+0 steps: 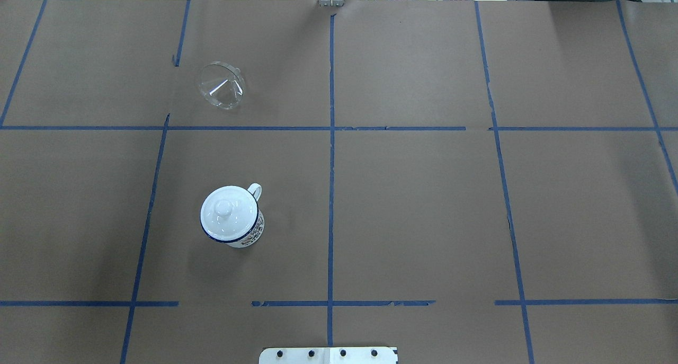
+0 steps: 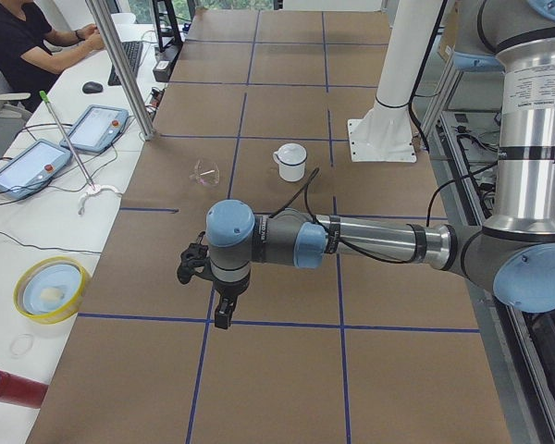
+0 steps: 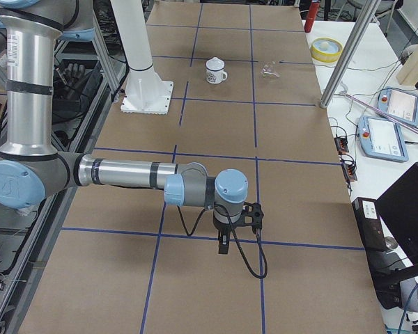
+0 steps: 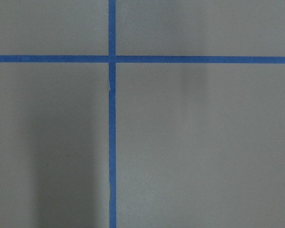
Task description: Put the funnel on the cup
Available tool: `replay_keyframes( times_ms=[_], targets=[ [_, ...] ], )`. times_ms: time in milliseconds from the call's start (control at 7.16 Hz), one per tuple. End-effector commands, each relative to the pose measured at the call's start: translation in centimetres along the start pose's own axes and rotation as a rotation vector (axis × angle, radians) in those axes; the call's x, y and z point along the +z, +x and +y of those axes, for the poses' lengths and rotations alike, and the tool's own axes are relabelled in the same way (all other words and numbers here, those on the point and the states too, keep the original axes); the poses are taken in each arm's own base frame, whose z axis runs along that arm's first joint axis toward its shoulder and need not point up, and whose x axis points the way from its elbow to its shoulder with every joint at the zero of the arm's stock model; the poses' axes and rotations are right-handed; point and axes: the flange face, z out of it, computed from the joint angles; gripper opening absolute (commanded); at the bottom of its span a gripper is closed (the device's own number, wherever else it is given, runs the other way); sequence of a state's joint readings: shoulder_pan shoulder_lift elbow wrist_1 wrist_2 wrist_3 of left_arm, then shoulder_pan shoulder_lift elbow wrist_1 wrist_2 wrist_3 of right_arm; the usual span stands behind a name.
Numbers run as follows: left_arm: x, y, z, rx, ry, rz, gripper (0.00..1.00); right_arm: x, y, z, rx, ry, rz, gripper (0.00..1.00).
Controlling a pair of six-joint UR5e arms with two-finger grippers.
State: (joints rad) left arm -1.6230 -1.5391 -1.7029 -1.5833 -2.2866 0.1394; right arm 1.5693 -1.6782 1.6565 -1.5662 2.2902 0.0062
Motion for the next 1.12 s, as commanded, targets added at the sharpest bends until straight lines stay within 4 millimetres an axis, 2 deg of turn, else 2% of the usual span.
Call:
replay_keyframes(
  times_ms=[0,419,559,699,838,978],
  targets=[
    [-0.6,0.3,-0.5,0.009,0.012,-0.003,1.0,0.0,0.0,0.0,0.0,0.0,0.0,1.0],
    [-5.1,3.8,-6.9,0.003,0.072,-0.02,1.0,0.0,0.0,0.0,0.0,0.0,0.0,1.0],
    [-7.6,9.0,-8.7,-0.05,0.074,-0.008,1.0,0.0,0.0,0.0,0.0,0.0,0.0,1.0],
    [-10.0,15.4,-11.1,-0.063,0.073,0.01,1.0,0.0,0.0,0.0,0.0,0.0,0.0,1.0],
    [-11.3,20.4,-12.1,-0.074,0.082,0.03,1.0,0.0,0.0,0.0,0.0,0.0,0.0,1.0],
    [-11.2,25.9,-11.4,-0.095,0.084,0.064,1.0,0.0,0.0,0.0,0.0,0.0,0.0,1.0]
  ],
)
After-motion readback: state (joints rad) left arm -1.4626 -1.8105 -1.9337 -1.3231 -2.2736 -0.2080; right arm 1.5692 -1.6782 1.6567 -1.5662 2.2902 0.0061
